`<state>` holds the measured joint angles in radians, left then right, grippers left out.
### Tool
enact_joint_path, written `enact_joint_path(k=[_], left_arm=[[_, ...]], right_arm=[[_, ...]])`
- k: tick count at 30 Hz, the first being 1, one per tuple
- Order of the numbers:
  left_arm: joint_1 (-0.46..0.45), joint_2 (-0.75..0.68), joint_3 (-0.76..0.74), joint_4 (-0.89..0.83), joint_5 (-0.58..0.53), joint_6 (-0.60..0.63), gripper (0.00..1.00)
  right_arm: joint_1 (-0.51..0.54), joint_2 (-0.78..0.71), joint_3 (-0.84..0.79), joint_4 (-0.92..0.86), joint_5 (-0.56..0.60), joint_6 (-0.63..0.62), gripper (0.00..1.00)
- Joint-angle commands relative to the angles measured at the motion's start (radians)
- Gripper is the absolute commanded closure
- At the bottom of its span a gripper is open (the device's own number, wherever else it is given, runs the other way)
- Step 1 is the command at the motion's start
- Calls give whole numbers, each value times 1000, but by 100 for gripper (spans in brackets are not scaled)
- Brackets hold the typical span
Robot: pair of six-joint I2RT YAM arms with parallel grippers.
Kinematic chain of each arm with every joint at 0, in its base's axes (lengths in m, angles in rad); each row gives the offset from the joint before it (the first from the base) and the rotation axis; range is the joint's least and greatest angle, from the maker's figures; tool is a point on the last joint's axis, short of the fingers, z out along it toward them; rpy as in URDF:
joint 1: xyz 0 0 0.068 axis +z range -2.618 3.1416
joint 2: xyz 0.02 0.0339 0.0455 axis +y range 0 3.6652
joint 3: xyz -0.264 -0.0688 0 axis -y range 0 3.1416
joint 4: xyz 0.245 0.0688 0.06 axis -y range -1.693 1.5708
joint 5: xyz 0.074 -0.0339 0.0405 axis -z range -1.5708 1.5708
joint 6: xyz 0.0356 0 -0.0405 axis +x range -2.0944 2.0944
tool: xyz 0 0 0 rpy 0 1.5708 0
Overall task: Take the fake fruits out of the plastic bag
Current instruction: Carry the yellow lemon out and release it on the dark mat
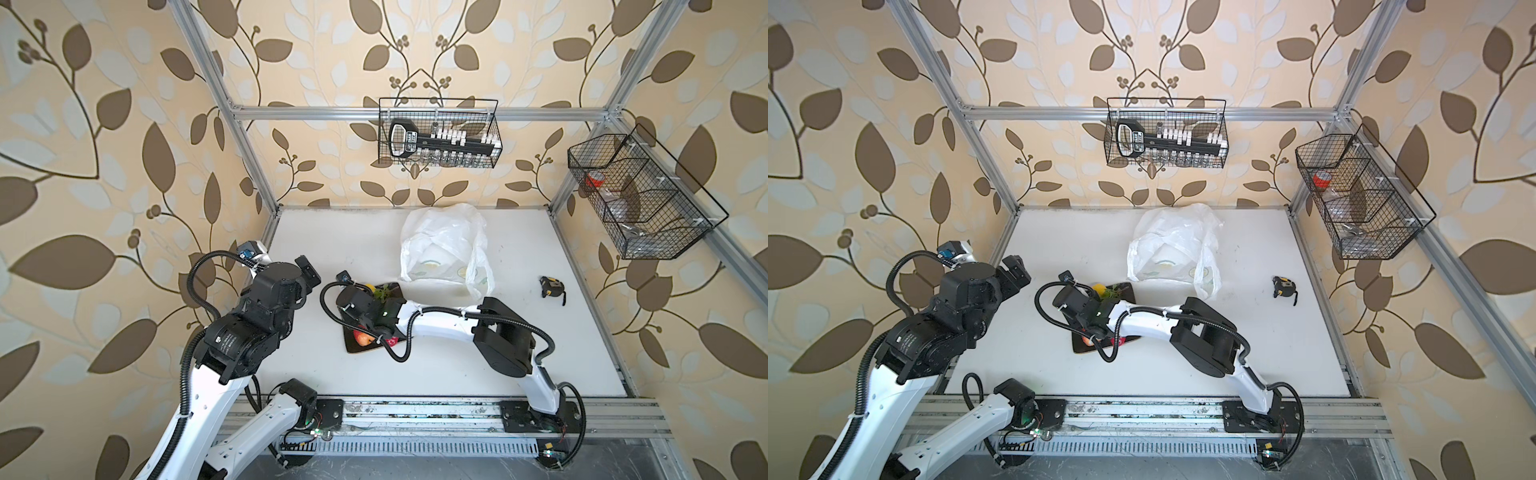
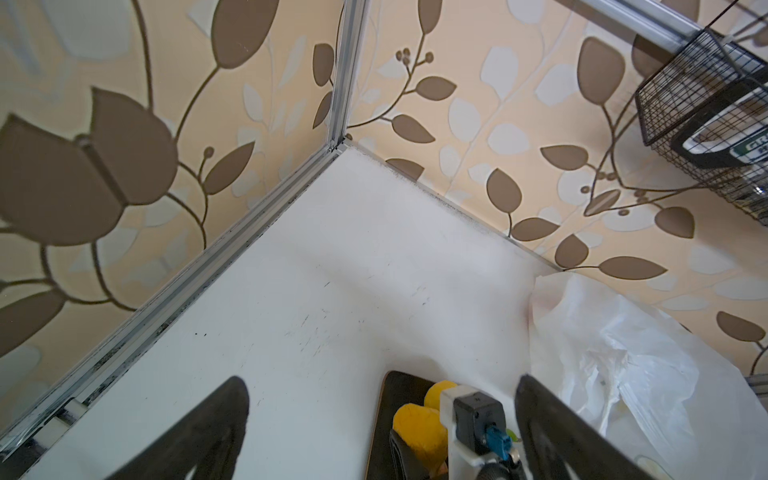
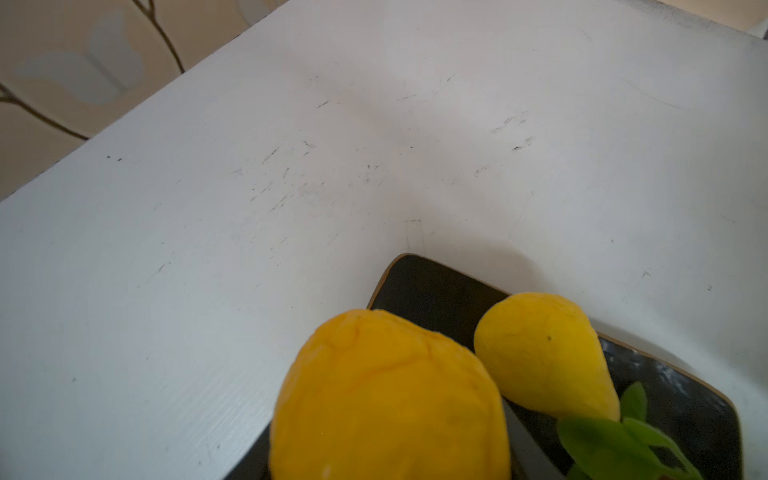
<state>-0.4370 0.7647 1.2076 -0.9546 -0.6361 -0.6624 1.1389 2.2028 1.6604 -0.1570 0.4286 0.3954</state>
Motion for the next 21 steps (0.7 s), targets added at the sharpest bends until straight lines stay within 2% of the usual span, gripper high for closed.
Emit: enact_joint_path(k=[1, 7, 11, 19, 21], left_arm=[[4, -12, -11, -47, -20, -29, 1], [4, 1, -13, -36, -6, -13, 1], [4, 17, -9, -16, 5, 1, 1], [4, 28, -2, 21, 16, 31, 1], [4, 30, -1, 29, 21, 38, 1]], right_arm=[[9, 63, 64, -52, 75, 28, 60], [13, 108, 69, -55, 97, 24, 52], [16, 117, 65, -47, 83, 16, 43], [24, 73, 89, -39, 75, -3, 24], [24, 56, 96, -44, 74, -4, 22]])
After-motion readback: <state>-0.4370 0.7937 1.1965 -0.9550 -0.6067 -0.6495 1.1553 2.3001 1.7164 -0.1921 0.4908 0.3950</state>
